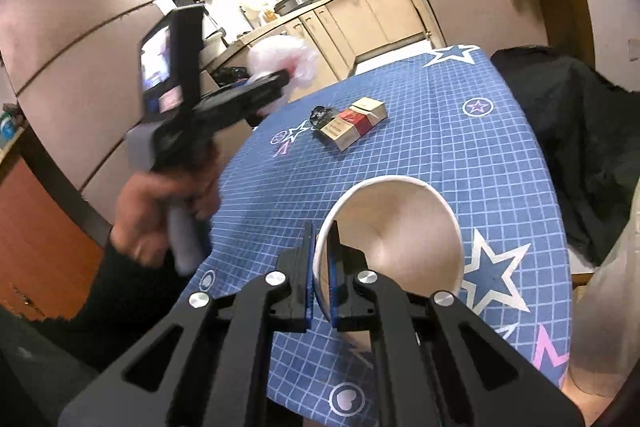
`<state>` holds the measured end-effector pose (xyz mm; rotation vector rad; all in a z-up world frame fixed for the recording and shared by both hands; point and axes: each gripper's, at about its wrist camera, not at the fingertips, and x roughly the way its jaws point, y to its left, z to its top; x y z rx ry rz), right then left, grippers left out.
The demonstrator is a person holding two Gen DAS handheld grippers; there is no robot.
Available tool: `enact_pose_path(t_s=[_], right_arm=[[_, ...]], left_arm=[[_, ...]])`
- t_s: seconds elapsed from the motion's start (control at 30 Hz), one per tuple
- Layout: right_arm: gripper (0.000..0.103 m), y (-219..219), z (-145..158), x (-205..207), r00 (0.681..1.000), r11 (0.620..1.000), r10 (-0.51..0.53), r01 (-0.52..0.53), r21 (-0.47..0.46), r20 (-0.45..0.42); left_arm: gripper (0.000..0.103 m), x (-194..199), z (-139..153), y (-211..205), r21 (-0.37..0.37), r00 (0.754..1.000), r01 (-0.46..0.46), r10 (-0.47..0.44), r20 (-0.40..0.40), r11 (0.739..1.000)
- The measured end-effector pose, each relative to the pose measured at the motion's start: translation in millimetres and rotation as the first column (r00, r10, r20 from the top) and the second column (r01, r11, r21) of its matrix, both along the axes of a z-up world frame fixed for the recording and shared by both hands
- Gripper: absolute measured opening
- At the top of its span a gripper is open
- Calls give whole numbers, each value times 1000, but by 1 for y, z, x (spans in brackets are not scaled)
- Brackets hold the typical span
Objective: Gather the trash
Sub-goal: 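Carry the plastic bag and orange cup over the white bucket with both tools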
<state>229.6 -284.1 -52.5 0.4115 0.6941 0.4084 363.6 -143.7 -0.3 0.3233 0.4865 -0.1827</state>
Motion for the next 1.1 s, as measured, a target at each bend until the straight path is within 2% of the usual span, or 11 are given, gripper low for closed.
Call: enact_pose_path(t_s=[0.17,0.3,0.47,0.6,0.8,0.93,1.1], right_arm=[[4,11,13,-10,999,997,-29,32,-76,38],[4,1,31,-20,994,992,-65,74,-98,89],[4,-27,60,-45,974,974,-149,175,-147,172],[4,-61,80,-74,944,937,-237,284,-202,229],[4,-127,97,-120,880,845,-389,458,-276,271],[4,-163,102,-147,838,774,-465,541,-328,285],[4,-192,103,-165,801,723,-517,598,-346,301]], left_arm=[[36,-37,3,1,-4,999,5,-5,33,1000],[36,-56,12,-7,-5,998,23,-22,67,1000],[36,-80,25,-28,-11,992,82,-81,96,997],[36,-97,35,-63,-4,979,169,-167,113,986],[36,-132,43,-136,-2,938,327,-324,126,945],[36,-156,44,-184,-1,900,422,-419,123,906],[36,-182,44,-239,8,851,515,-512,116,857]])
